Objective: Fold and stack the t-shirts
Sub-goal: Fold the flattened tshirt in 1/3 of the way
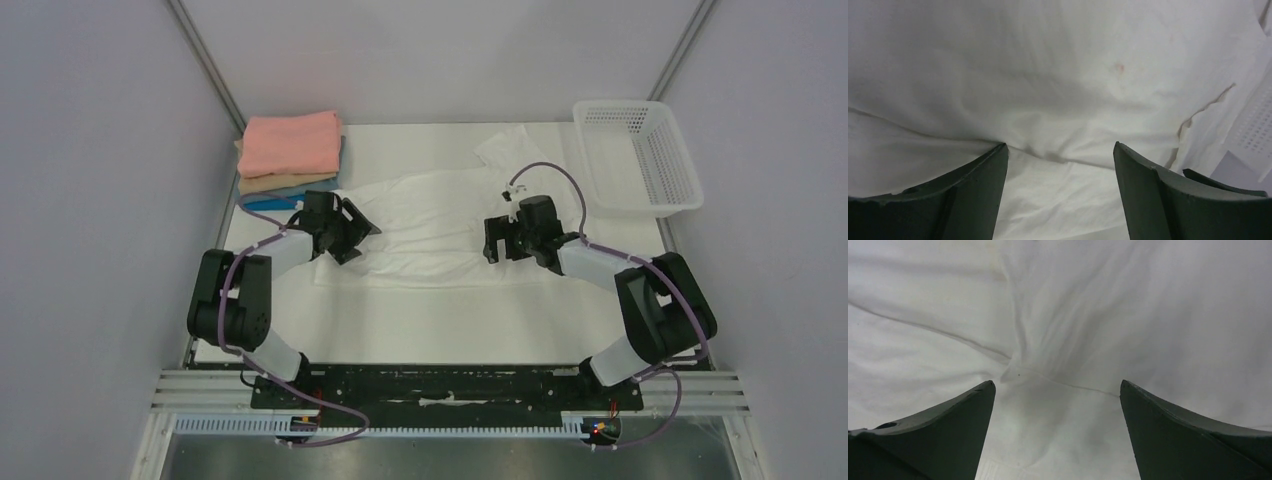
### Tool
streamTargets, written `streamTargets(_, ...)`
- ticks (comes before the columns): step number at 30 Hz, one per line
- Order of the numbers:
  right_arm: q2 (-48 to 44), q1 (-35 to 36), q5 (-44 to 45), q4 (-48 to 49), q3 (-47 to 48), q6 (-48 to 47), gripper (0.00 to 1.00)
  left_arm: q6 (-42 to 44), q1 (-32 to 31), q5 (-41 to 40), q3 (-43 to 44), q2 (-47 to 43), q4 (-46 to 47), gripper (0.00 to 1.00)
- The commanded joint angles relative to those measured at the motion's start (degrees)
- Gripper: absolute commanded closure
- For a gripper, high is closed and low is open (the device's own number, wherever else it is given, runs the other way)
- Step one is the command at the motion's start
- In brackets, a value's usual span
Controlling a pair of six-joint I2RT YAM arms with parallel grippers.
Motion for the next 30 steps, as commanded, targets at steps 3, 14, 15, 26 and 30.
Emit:
streamTargets(3,0.16,0.12,-5.15,7.38,-6.84,7.85,0.02,1.52,-0.45,2.65,-4.48,1.52,2.61,0.16)
streamTargets(14,-27.67,1.55,-1.68,-5.58,-30.53,15.66,0.02,-1.89,-2.08,-0.64,-22.32,-21.95,-6.34,0.15)
streamTargets(15,-30.73,1.69,-1.05,-7.73,-32.03,15.9,0.02,-2.79,-2.68,-0.94,-24.17,-25.38,-7.2,0.15)
streamTargets(26,-48.99,2.27,-4.0,-22.53,-36.13,19.35,0.02,-8.17,-5.84,-8.36,-29.59,-58.65,-27.15,0.14)
streamTargets(30,-50.76,2.32,-3.79,-24.29,-32.23,17.24,0.02,-6.75,-5.84,-8.19,-26.45,-58.53,-26.4,0.14)
